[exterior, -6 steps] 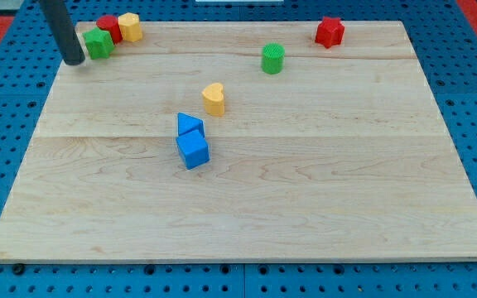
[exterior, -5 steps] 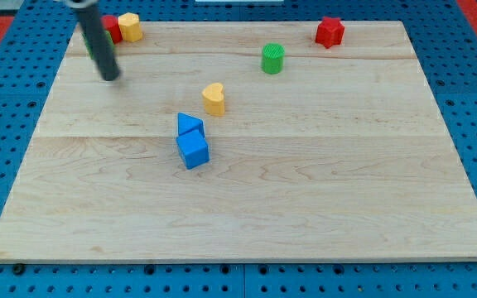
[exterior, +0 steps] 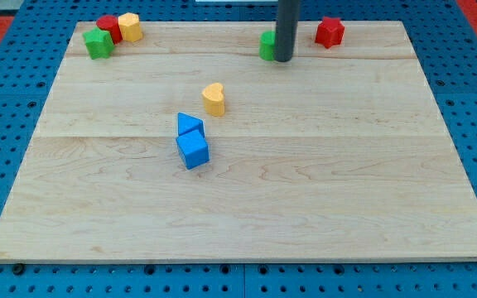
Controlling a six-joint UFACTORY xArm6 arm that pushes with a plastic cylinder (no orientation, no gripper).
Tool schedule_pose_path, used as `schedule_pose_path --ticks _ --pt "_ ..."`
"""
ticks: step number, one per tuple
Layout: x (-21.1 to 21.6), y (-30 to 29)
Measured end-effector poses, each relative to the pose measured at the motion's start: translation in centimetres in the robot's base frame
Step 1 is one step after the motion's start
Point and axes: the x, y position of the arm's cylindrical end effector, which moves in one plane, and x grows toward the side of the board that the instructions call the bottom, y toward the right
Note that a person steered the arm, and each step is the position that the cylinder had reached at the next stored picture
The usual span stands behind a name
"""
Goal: Slide the green circle vertically to the top of the yellow heart
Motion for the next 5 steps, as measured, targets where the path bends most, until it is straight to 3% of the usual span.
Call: schedule_pose_path --ticks 1,2,3,4,5 --pt "-1.8 2.8" --pt "-3.7 1.6" --pt "-4.6 -5.4" --pt "-3.9 -10.9" --pt "-1.2 -9.1"
